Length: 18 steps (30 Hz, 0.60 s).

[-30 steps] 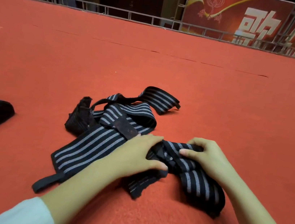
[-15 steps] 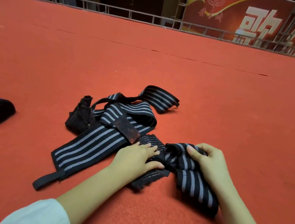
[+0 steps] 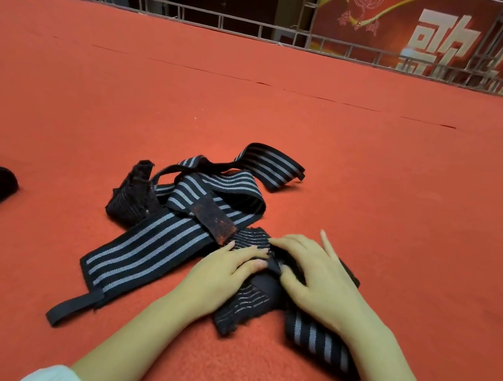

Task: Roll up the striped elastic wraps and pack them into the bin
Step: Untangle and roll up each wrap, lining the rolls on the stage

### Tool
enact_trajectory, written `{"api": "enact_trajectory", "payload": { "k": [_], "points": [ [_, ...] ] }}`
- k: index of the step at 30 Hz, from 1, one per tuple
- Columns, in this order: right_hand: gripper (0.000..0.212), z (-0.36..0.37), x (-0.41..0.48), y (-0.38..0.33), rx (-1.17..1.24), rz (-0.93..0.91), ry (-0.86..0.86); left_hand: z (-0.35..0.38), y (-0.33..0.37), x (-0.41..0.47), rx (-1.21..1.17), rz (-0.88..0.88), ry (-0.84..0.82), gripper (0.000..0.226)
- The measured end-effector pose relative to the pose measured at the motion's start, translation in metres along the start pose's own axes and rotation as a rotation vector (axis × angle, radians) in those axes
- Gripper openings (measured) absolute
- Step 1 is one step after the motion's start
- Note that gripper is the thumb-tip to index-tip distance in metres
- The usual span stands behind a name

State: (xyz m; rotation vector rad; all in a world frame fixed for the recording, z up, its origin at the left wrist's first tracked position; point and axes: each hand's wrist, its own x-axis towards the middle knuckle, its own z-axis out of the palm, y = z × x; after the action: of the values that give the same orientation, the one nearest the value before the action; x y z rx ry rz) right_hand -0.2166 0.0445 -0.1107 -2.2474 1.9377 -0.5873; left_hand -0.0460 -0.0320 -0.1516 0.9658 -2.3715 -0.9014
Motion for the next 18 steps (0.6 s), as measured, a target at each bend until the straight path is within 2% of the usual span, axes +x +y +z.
{"api": "enact_trajectory", "payload": {
  "k": [3,5,7,10,14,18],
  "points": [
    [0.07,0.001,0.0,0.002,0.062,0.07,0.046,0.0,0.0,0.0,-0.031,-0.021,0.006,0.031],
    [0.058,0.001,0.004,0.002,0.163,0.12,0.106,0.0,-0.001,0.001,-0.049,-0.043,0.025,0.032],
    [0.032,0.003,0.006,0.003,0.21,0.112,0.132,0.003,-0.004,0.003,-0.045,-0.064,0.035,0.034],
    [0.011,0.005,0.005,0.004,0.25,0.079,0.151,0.007,-0.007,0.004,-0.015,-0.093,0.068,0.055],
    [0.011,0.002,-0.001,0.005,0.402,0.066,0.275,0.006,-0.006,0.005,-0.039,-0.122,0.112,0.058],
    [0.014,0.0,-0.004,0.003,0.562,0.044,0.287,0.006,-0.007,0.004,-0.025,-0.119,0.142,0.053]
  ]
}}
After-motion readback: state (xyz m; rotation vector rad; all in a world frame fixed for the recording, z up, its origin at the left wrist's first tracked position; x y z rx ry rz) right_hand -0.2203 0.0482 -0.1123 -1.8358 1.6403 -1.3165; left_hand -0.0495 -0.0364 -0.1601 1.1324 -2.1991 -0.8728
